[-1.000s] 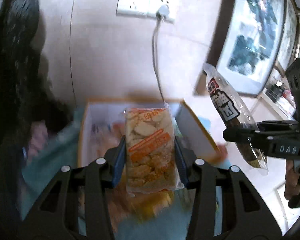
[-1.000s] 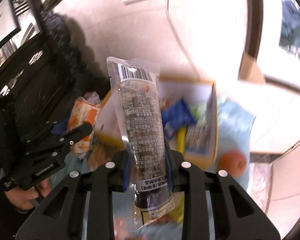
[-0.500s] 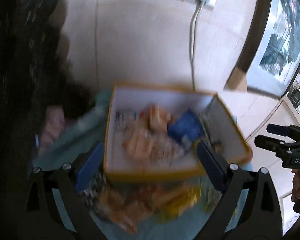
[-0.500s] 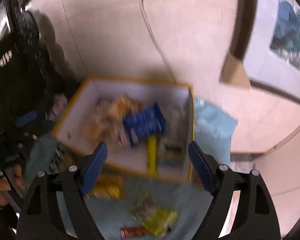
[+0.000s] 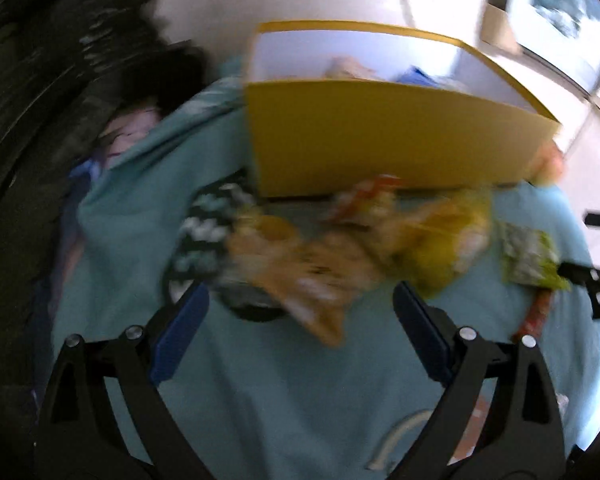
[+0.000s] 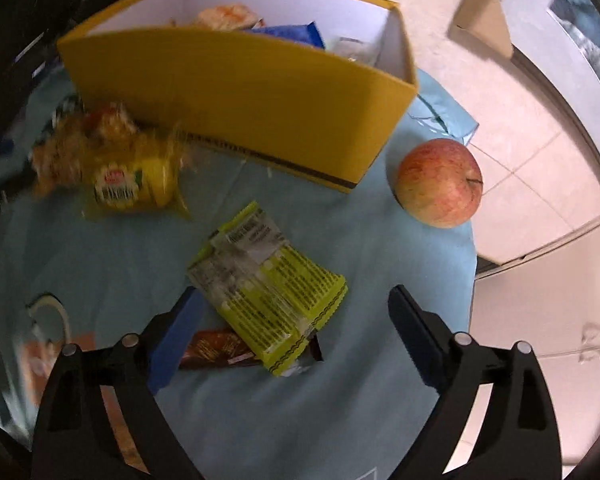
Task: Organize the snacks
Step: 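Return both tools to the pile and reach toward the remaining packets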
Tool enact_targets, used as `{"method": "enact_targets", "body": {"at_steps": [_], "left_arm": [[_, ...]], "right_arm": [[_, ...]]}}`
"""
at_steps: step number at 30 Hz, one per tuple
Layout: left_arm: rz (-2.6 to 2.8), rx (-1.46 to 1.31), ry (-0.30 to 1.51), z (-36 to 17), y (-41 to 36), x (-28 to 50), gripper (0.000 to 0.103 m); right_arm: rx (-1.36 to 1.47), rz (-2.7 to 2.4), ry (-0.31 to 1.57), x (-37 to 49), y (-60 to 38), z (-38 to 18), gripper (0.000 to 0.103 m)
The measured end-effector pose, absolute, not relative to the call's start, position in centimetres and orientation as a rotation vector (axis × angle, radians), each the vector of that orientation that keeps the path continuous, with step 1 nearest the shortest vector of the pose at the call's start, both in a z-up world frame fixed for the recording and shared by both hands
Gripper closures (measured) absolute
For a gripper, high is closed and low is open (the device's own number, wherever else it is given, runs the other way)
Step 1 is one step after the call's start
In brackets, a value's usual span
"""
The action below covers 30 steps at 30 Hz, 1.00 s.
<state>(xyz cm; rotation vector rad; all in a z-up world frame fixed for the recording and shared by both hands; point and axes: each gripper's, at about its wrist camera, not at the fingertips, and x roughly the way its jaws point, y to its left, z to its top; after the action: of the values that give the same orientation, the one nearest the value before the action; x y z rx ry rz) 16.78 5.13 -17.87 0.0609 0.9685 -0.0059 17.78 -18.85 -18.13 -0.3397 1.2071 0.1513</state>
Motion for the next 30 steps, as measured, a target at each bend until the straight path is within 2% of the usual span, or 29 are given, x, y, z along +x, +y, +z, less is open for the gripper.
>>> {"method": "enact_targets", "body": {"at_steps": [7,11,16,19,21,22,23,24,26,29,30], "left_arm": [[0.076,-0.025,0.988,-19.1,10.1,18.6,0.008],[0.054,0.011,1.013,-20.5,9.4,19.9,0.008],[-0.075,0.073,0.978,-20.8,5.6,20.0,0.008],[-0.155,0.193,0.973,-21.6,2.8,19.5,0.008],[-0.164,0.241,1.021,-22.8,1.8,19.5,0.009],[-0.154,0.268,1.046,-23.5,1.6,19.5,0.012],[-0.151,0.284,1.046,-23.6,1.4,19.4,0.021],[-0.152,0.257,1.038,-23.3,1.7,19.4,0.031],[-0.190,0.116,1.042,-22.2,3.1,19.7,0.058],[-0.199,0.110,1.036,-21.5,3.5,19.1,0.059],[-0.199,0.107,1.034,-21.4,3.5,18.7,0.059]], "right_arm": [[-0.404,0.157,1.241,18.9,-17.8,-21.3,0.005],[-0.428,0.157,1.285,19.3,-17.4,-23.6,0.002],[-0.309,0.164,1.298,19.5,-18.5,-24.2,0.003],[-0.199,0.226,1.322,19.3,-19.7,-24.0,0.025],[-0.219,0.268,1.317,19.0,-19.3,-23.5,0.054],[-0.210,0.269,1.321,19.1,-19.2,-23.4,0.063],[-0.176,0.262,1.330,19.2,-19.5,-23.2,0.088],[-0.144,0.258,1.328,19.2,-19.8,-23.0,0.099],[-0.092,0.263,1.304,19.1,-20.1,-22.1,0.099],[-0.074,0.321,1.330,18.9,-20.3,-22.1,0.098],[-0.098,0.335,1.340,18.6,-20.1,-22.1,0.088]]}}
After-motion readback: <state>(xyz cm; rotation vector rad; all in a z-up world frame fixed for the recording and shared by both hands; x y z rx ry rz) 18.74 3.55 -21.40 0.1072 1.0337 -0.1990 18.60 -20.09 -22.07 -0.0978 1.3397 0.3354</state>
